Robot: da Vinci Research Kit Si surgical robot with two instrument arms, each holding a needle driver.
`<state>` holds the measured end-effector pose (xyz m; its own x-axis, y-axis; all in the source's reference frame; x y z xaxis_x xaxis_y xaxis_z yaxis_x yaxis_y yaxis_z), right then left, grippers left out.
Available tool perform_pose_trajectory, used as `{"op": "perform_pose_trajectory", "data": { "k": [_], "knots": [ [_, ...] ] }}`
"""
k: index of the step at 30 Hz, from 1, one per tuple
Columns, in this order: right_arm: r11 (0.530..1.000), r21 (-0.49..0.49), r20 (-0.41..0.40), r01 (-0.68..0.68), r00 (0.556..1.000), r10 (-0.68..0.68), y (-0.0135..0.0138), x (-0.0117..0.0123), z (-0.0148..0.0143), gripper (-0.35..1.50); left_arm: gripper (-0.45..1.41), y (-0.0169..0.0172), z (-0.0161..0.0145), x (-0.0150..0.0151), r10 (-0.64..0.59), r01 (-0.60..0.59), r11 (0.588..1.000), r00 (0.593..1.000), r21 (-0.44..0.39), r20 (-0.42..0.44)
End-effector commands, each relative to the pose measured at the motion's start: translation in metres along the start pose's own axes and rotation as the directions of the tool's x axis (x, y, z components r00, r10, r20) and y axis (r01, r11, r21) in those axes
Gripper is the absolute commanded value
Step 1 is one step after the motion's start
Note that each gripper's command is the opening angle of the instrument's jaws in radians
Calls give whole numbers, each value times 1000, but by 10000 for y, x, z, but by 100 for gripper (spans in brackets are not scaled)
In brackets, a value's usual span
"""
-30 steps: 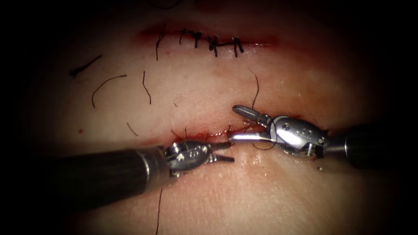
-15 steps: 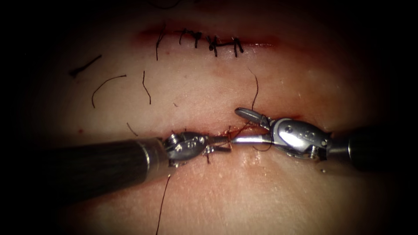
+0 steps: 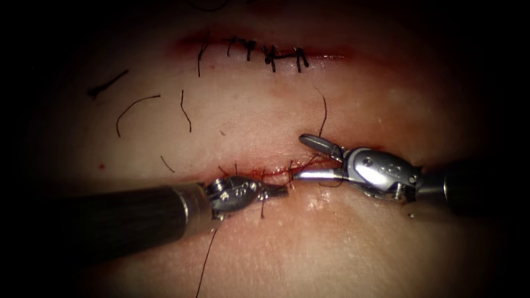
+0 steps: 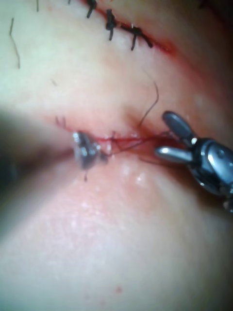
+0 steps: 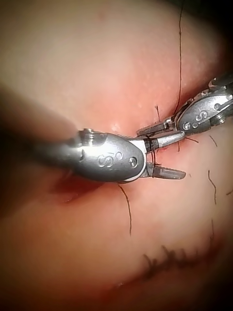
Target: Wound Closure
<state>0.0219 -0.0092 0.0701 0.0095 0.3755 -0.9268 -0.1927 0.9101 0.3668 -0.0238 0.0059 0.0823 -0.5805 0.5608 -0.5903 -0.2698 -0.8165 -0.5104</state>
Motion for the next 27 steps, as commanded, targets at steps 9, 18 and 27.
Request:
{"op": "perform_pose_trajectory", "data": {
  "k": [9,18,27],
  "knots": [
    [1000,-1,-1,-6,1000,6,-5,-4,0,57,-3,2,8,-6,3,-3,1000,1000,-5,12],
    [1000,-9,0,-2,1000,2,-5,-9,9,57,-45,20,-1,-8,-3,2,1000,999,20,54],
    [998,-60,76,-1,997,5,-6,-14,24,57,-45,53,-13,33,29,-32,999,998,43,61]
  ]
}}
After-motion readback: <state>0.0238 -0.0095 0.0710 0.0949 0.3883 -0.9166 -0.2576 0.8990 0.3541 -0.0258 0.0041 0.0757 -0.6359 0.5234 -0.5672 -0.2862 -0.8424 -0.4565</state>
